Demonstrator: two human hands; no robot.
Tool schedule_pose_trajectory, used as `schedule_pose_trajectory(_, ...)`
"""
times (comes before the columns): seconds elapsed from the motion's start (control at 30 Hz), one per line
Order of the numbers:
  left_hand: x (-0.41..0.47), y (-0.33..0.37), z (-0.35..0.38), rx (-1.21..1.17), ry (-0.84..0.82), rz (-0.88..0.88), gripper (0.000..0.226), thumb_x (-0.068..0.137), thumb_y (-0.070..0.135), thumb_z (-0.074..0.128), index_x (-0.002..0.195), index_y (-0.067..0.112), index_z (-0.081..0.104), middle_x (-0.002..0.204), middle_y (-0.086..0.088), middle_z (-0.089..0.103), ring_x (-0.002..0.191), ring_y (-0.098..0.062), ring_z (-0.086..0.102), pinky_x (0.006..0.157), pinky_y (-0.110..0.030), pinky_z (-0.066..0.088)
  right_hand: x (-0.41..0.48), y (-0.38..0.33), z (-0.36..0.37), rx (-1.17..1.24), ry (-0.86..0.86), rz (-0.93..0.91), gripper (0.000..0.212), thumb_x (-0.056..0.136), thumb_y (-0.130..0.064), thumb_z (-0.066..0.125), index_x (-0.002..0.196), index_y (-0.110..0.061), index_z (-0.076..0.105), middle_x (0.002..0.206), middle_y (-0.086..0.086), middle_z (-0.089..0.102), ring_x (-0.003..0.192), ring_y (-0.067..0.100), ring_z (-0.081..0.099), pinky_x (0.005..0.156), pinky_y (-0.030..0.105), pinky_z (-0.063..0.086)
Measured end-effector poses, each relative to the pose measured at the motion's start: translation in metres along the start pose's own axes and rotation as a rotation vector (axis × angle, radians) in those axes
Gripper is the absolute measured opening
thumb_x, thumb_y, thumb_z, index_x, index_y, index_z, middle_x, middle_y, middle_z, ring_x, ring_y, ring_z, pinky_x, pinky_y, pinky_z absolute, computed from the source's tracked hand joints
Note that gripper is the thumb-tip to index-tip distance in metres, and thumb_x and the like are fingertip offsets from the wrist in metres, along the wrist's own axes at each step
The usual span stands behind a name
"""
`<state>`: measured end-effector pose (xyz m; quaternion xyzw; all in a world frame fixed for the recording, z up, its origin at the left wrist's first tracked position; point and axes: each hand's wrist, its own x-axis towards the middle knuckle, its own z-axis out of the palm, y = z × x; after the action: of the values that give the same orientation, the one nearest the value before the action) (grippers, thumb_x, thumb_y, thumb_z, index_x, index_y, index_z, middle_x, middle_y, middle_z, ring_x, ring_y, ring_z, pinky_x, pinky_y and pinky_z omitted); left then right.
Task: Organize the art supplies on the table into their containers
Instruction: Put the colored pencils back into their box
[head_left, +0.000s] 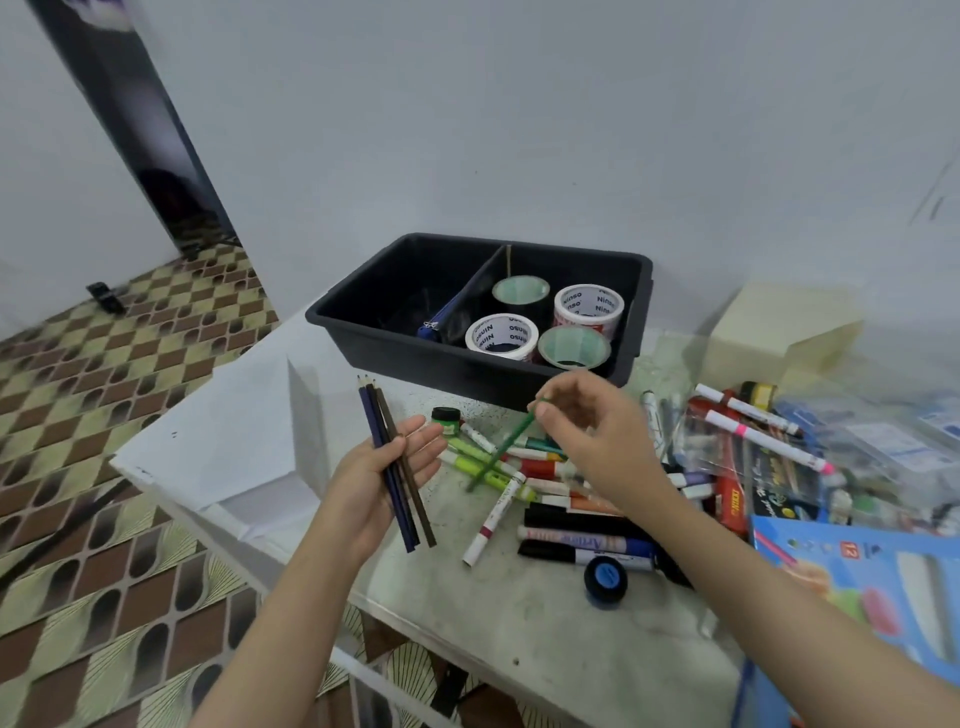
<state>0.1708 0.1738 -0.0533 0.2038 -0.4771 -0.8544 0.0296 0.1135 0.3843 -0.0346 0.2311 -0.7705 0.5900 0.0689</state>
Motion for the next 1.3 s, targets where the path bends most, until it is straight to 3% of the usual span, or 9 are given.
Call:
schedule_pose_trajectory(0.13,-0.002,-0.006,0.020,0.130,-0.092,-0.057,0.031,0.099,0.004,0.032,0.114,0.002,0.059,0.110,-0.015,0.068,0.101,-0.025,0.067,0.087,-0.036,0.053,-0.005,-0.019,-0.020,0.075,0.109,-0.017,0.012,0.087,-0.005,0.062,0.094,-0.014,0.061,0.082,-0.002,0.070,0.079,0.008,0.068,0.071,0.022,0.056)
schedule_pose_trajectory(0.4,-0.034,-0.015,0.080,0.406,-0.494,-0.142,0.031,0.098,0.004,0.034,0.115,0.006,0.059,0.110,-0.012,0.069,0.102,-0.024,0.066,0.085,-0.032,0.055,-0.011,-0.028,-0.048,0.097,0.017,0.159,0.012,0.085,-0.010,0.067,0.089,-0.020,0.060,0.074,-0.001,0.073,0.074,0.010,0.070,0.072,0.031,0.054)
schedule_pose_trajectory(0.5,-0.042,-0.019,0.097,0.450,-0.627,-0.181,0.030,0.097,0.003,0.035,0.115,0.004,0.059,0.108,-0.014,0.070,0.086,-0.021,0.069,0.076,-0.029,0.057,-0.015,-0.026,-0.063,0.040,0.015,0.142,0.014,0.082,-0.014,0.071,0.082,-0.024,0.061,0.069,-0.003,0.071,0.061,0.002,0.060,0.063,0.018,0.044)
schedule_pose_trajectory(0.63,-0.044,-0.032,0.112,0.417,-0.727,-0.235,0.029,0.093,0.006,0.041,0.113,0.002,0.060,0.104,-0.017,0.069,0.063,-0.015,0.060,0.059,-0.025,0.050,-0.026,-0.028,-0.087,0.114,-0.003,0.175,0.014,0.079,-0.009,0.073,0.082,-0.020,0.065,0.066,-0.002,0.070,0.057,0.004,0.058,0.059,0.017,0.045)
schedule_pose_trajectory(0.83,-0.046,-0.052,0.131,0.357,-0.945,-0.399,0.031,0.087,0.012,0.046,0.109,0.005,0.067,0.096,-0.015,0.069,0.063,-0.018,0.060,0.058,-0.026,0.049,-0.045,-0.033,-0.125,0.171,-0.123,0.327,0.025,0.080,-0.008,0.067,0.104,-0.017,0.065,0.065,0.000,0.070,0.054,0.010,0.063,0.054,0.022,0.051)
schedule_pose_trajectory(0.97,-0.053,-0.066,0.151,0.433,-1.011,-0.423,0.033,0.086,0.013,0.046,0.114,0.002,0.058,0.092,-0.011,0.070,0.061,-0.017,0.059,0.058,-0.026,0.049,-0.063,-0.042,-0.153,0.140,-0.157,0.388,0.024,0.088,-0.010,0.060,0.111,-0.013,0.064,0.063,-0.006,0.070,0.054,0.007,0.065,0.055,0.019,0.054)
schedule_pose_trajectory(1.17,-0.065,-0.087,0.181,0.511,-1.121,-0.497,0.031,0.089,0.013,0.044,0.114,0.005,0.062,0.094,-0.008,0.070,0.064,-0.015,0.060,0.060,-0.024,0.048,-0.092,-0.041,-0.180,0.149,-0.005,0.493,0.006,0.085,-0.012,0.065,0.090,-0.010,0.069,0.065,0.003,0.071,0.052,0.010,0.065,0.052,0.019,0.054)
schedule_pose_trajectory(1.3,-0.074,-0.100,0.192,0.564,-1.164,-0.506,0.030,0.094,0.008,0.043,0.108,0.014,0.069,0.096,-0.006,0.070,0.069,-0.014,0.060,0.063,-0.024,0.049,-0.113,-0.041,-0.195,0.172,0.046,0.533,0.009,0.084,-0.014,0.066,0.090,-0.008,0.070,0.078,0.013,0.073,0.059,0.016,0.068,0.055,0.022,0.055)
